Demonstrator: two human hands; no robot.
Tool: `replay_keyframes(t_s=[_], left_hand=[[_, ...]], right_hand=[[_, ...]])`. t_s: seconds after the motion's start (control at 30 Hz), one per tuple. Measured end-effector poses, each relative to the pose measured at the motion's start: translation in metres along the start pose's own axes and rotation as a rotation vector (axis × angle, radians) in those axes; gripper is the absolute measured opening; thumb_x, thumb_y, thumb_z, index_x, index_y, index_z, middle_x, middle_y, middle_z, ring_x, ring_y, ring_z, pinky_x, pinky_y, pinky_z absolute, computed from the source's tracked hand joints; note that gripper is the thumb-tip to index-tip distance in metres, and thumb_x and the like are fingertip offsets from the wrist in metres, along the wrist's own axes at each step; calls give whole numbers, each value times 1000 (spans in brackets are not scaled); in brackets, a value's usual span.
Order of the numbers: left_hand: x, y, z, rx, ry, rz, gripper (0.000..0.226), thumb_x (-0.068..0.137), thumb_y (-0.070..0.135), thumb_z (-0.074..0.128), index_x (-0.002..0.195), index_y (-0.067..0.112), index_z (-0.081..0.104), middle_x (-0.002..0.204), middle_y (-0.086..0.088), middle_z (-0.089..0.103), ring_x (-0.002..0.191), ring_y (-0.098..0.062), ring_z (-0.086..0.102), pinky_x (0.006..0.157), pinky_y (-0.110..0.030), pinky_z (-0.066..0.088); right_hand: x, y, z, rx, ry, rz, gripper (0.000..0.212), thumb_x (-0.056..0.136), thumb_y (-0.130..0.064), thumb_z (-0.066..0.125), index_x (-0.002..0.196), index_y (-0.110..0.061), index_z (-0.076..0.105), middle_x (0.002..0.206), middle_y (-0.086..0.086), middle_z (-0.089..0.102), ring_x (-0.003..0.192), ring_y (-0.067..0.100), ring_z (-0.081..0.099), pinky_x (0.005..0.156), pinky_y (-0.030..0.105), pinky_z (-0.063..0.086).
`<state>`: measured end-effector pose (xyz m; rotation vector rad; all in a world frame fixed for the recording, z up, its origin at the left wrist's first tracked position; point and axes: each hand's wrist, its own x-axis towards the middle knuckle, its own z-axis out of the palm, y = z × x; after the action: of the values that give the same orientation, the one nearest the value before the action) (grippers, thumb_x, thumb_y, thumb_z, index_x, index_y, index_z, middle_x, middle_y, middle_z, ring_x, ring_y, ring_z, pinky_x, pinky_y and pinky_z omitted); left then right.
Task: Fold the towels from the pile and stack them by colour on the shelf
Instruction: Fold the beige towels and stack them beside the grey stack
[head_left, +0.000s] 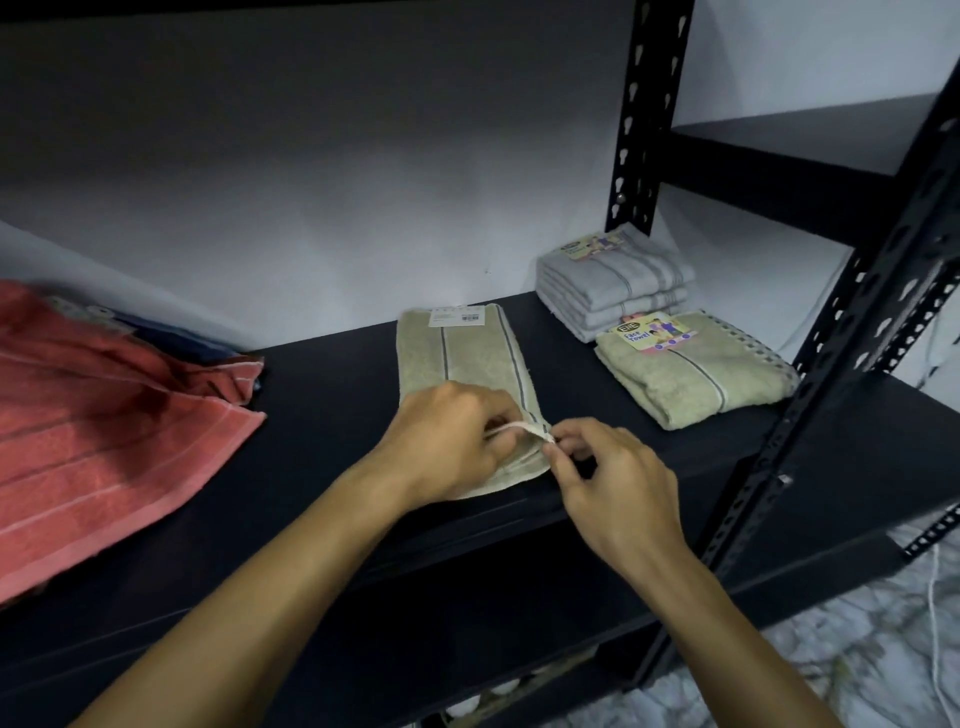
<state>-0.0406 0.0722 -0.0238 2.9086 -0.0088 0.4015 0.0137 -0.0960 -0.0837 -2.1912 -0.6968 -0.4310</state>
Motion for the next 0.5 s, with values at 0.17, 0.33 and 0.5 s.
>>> replay_keyframes(t_s=[0.17,0.33,0.5], left_hand=[[12,0,-6,-114,-7,-145,19,92,47,63,100,33,72,93,17,72,90,1,64,83,-22,49],[13,4,-5,-102,-6,-149,20,92,47,63,100,32,73,94,16,72,91,0,65,88,-30,53],[9,3,-6,-68,-75,-91,28,89,55,62,101,32,72,95,17,72,91,1,65,88,-31,55]], right_hand=[[-3,-4,8,-74,88,-110,18,77,-14,76,87,-21,63,111,-4,54,103,11,44,46,12,25],[-7,-10,13,-288,73,-216,15,71,-6,77,85,-11,74,124,15,59,120,29,48,69,35,55],[-11,-9,20,-508,-59,-209,18,64,-10,80,80,-3,74,122,26,61,118,40,56,87,45,55]])
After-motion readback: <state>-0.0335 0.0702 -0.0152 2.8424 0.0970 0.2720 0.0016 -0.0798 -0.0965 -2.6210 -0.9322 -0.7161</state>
